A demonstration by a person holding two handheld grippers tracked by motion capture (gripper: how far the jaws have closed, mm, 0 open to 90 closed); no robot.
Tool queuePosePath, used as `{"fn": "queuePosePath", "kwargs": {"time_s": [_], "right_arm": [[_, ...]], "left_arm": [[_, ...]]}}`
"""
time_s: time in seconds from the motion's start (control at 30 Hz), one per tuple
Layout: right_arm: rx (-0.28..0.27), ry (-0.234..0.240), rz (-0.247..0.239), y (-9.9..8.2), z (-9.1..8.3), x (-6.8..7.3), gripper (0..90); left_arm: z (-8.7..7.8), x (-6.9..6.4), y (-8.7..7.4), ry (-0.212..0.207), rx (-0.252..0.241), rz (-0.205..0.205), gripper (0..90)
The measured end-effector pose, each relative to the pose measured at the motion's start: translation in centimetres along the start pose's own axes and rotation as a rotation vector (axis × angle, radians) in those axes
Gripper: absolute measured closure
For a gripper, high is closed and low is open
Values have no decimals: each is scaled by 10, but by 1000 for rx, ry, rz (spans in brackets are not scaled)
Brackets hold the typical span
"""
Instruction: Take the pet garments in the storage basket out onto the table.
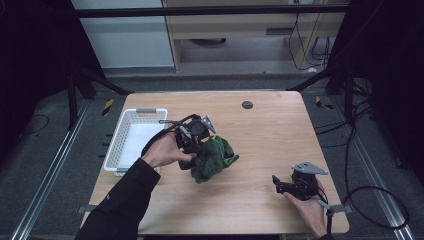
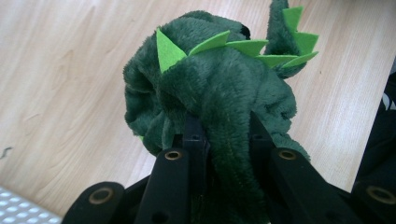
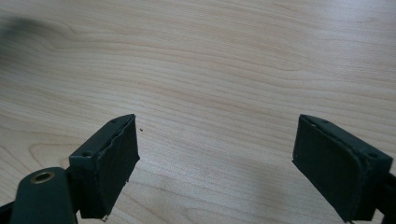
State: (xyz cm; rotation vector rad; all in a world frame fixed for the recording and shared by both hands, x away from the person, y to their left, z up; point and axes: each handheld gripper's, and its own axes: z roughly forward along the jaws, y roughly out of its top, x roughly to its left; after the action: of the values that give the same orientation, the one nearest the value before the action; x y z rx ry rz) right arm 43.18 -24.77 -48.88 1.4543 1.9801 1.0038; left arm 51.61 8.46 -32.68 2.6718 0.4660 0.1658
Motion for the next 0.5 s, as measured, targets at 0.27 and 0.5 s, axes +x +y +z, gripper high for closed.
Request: {"fn": "queuePosePath", "kwargs": {"time_s": [0.27, 0.5], "right_arm": [[1, -1, -3, 0, 0, -1, 141], [2, -3, -1, -1, 0, -1, 141]], "left_arm": [[20, -10, 8, -15, 43, 49, 754], [40, -15, 11, -43, 61, 72, 751]]}}
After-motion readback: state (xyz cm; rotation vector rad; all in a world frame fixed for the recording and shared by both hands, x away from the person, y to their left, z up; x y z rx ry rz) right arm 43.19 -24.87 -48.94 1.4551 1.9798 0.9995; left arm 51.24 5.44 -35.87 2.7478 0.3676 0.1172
